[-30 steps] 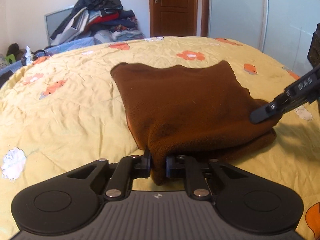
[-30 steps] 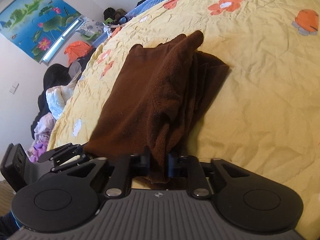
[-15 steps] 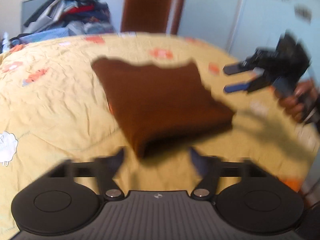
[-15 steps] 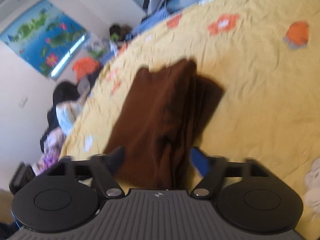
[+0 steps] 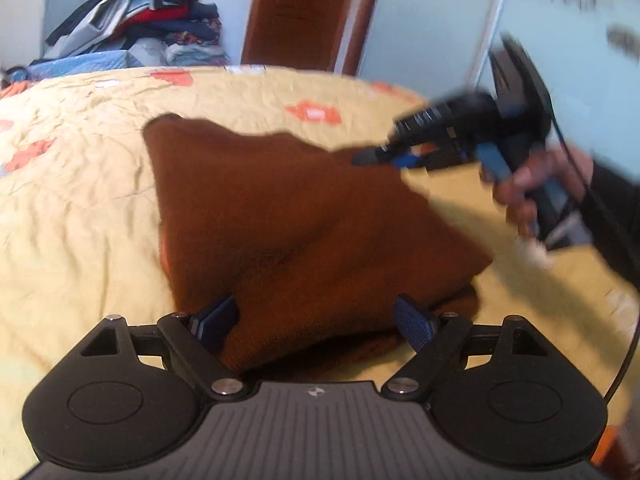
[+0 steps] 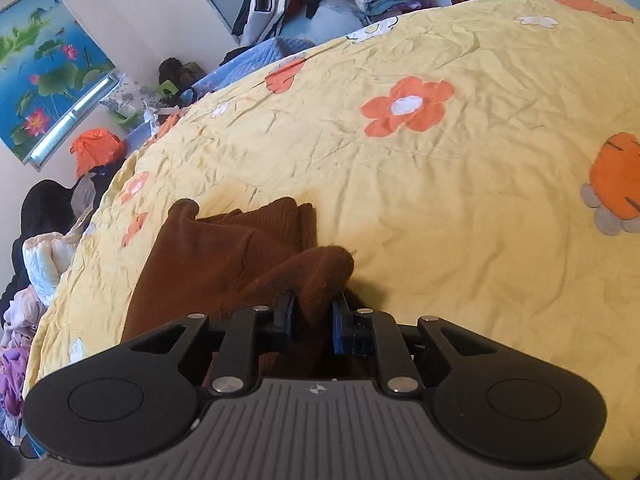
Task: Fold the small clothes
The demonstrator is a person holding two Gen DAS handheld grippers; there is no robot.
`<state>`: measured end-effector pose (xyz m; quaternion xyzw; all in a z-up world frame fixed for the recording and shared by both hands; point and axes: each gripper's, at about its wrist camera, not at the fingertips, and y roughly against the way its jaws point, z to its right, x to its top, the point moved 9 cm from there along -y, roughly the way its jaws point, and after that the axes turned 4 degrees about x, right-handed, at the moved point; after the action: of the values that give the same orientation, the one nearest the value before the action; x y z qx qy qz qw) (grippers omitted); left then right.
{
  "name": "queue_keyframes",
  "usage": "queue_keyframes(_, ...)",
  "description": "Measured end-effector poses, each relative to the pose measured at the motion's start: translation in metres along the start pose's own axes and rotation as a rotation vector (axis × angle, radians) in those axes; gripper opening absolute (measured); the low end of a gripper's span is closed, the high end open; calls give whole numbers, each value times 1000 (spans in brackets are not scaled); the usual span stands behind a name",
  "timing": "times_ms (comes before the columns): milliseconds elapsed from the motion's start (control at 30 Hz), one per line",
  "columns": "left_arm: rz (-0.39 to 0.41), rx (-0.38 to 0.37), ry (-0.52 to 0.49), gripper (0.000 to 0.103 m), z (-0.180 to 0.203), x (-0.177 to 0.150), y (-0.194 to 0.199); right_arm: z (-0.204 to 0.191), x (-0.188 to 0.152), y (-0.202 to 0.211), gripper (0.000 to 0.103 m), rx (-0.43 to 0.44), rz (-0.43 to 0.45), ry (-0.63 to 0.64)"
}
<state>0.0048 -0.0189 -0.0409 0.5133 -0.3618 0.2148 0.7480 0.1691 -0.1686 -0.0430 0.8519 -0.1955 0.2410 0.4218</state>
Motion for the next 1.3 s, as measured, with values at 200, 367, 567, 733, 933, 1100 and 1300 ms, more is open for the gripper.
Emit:
queue_keyframes(200,-48,-37,348,87,-61,-9,10,-11,-46,58,88,171,4,-133)
queue_keyframes(367,-120,-219,569,66,-65,-9,-14,-18,-87,39,70,216,-105,-150)
queue_keyframes(567,-151,-154,509,16,-63,-13,-3,-34,-101,44,23,269,-158,-122)
queue_keyframes(733,-152,-20,300,23,-60,-28,12,-31,-122,52,22,245,-176,-108)
queue_keyframes(933,91,103,23,82,-31,16,67,-42,-64,93,48,195,88,-92)
queue_keyframes(1100,108,157,-202,89,10,29,16,-92,-21,50,65,223,86,65)
queue_keyframes(1300,72,211,-264,90,19,2,-44,-47,-25,-23,41,183,4,-47)
